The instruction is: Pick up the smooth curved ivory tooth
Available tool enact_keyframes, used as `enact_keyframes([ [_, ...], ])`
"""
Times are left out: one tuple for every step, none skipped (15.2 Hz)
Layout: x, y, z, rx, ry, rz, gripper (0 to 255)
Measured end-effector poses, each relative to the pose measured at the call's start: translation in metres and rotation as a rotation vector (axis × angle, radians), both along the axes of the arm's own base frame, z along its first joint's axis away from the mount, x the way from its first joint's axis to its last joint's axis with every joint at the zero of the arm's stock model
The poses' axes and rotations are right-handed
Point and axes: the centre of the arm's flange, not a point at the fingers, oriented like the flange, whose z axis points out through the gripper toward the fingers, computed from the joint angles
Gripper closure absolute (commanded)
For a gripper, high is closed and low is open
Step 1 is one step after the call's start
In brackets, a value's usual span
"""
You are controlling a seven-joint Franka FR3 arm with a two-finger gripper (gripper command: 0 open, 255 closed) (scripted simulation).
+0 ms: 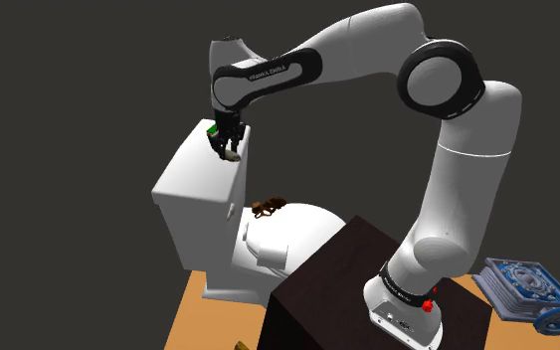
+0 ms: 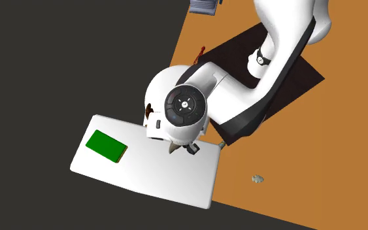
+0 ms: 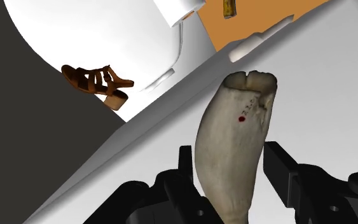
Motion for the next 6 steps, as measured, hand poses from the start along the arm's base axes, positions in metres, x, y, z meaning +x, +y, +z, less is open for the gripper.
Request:
enact_keyframes([
  [0.0, 0.0, 0.005, 0.0, 0.0, 0.0, 255],
  [0.001, 0.001, 0.01, 0.0, 0.0, 0.0, 255],
  [0.0, 0.001, 0.015, 0.0, 0.0, 0.0, 255],
  [0.0, 0.001, 0.021, 0.0, 0.0, 0.0, 255],
  [0.0, 0.001, 0.026, 0.0, 0.0, 0.0, 255],
  [0.0, 0.001, 0.029, 0.0, 0.0, 0.0, 255],
])
